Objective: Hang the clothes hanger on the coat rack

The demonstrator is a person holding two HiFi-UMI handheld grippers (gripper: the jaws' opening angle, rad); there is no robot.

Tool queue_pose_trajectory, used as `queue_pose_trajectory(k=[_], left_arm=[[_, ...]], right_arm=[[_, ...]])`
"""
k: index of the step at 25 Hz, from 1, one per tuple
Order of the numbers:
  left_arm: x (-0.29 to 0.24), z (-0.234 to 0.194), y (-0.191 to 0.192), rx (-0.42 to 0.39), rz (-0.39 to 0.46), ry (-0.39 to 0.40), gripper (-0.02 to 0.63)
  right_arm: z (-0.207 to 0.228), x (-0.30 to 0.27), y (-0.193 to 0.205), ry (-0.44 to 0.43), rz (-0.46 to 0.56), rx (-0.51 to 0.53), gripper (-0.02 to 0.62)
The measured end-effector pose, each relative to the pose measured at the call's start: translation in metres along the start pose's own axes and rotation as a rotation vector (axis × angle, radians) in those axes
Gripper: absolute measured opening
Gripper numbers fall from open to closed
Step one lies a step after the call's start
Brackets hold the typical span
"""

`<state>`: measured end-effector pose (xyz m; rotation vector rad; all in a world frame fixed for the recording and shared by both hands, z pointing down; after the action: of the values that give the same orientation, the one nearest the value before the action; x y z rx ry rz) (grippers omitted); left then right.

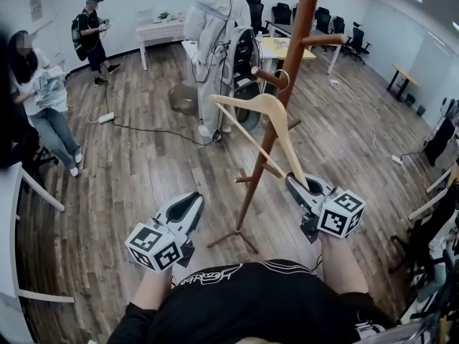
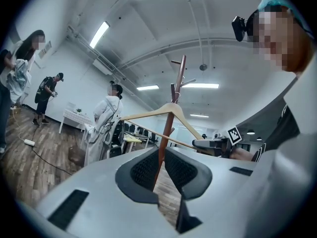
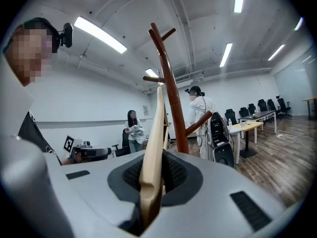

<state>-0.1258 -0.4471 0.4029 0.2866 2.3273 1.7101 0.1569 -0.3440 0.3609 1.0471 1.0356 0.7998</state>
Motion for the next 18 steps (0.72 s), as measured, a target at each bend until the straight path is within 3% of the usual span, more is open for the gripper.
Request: queue_pose_trajectory(k=[18], left_arm=[[0.018, -0.006, 0.011, 0.009, -0.025, 0.042, 0.041]], right_arm=[[0.003, -0.007, 0.022, 0.051, -0.002, -0.094, 0.057]])
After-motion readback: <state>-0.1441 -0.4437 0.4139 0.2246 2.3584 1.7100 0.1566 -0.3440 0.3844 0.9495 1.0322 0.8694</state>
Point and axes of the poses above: the fingertips, and each gripper's own axes: x backward along the fingers, z to its right, y out of its underside, the point moved 6 cm from there along x, backward along the fingers, and after that the axes turned 8 degrees about -z, right-handed, at the moved point
